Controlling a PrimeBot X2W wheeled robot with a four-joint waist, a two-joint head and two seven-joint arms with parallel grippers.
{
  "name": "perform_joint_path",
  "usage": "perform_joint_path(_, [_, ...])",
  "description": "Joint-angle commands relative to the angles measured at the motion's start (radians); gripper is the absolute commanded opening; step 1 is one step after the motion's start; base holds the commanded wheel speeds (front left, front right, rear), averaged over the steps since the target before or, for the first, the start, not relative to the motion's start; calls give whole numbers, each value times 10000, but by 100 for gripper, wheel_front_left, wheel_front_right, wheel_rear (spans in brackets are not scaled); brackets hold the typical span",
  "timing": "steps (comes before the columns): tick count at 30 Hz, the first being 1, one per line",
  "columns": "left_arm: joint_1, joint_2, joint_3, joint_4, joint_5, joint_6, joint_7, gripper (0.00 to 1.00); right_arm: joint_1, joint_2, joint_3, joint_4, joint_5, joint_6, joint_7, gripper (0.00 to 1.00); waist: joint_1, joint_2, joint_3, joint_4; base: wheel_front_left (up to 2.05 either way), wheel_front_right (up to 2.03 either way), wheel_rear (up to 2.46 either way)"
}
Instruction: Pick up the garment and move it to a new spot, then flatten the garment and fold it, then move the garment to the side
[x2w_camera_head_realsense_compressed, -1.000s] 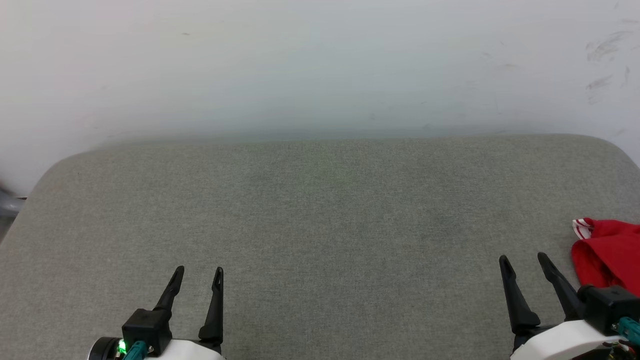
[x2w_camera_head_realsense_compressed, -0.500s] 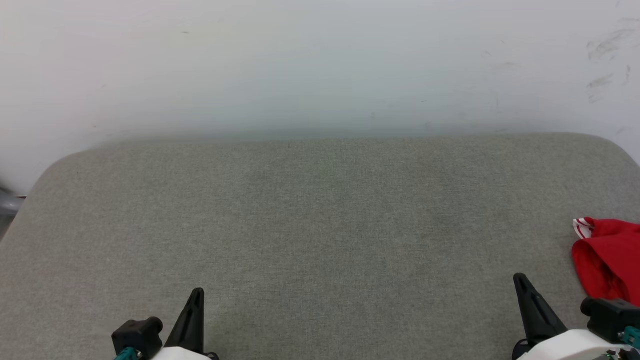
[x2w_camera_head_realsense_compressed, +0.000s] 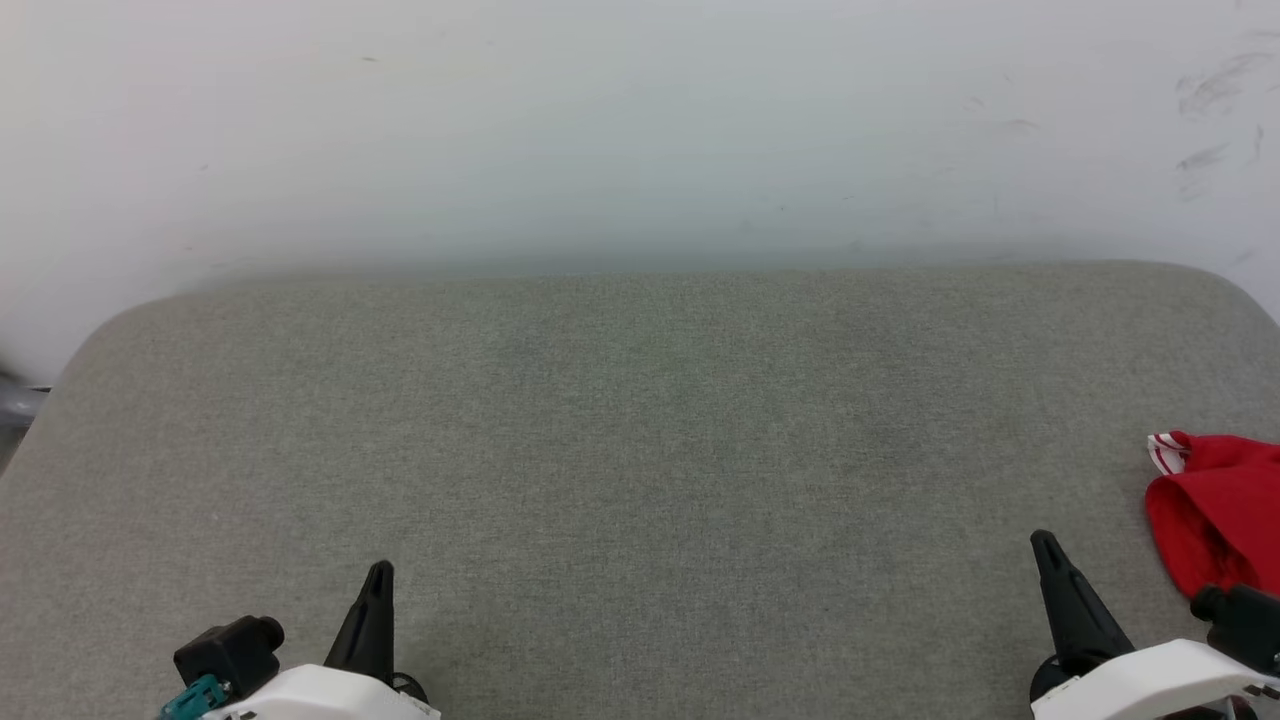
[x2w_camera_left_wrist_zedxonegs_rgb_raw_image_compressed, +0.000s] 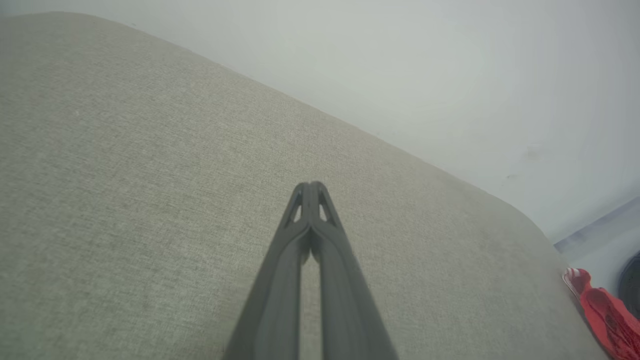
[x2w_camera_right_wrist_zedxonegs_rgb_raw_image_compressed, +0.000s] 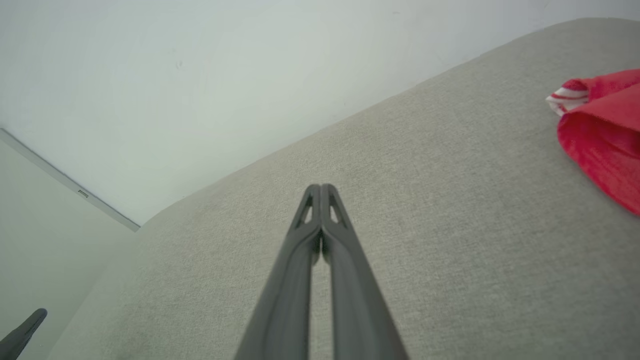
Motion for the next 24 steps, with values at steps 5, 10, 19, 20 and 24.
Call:
perform_joint_path(5, [-388,-56,226,-75,-862,-126,228,0,-444,15,-77,34,911,-1,74,0,-1,-1,22,6,0,0,0])
perform_joint_path(10, [-489,-115,362,-34,-1548,-195,420,0,-573,29,-115,158,1623,-2,138,0,-1,-1,46,12,0,0,0])
perform_joint_path(19, [-653,-222,595,35,-2705,-315,731,0,-767,51,-180,378,2822,-2,239,0,-1,-1,88,23,0,0,0])
perform_joint_path(20, [-670,-234,620,41,-2824,-324,769,0,-785,54,-187,400,2945,-2,251,0,-1,-1,93,24,0,0,0])
perform_joint_path(24, [-733,-280,720,70,-3303,-373,891,0,-868,64,-214,491,3441,-2,293,0,-1,-1,112,29,0,0,0])
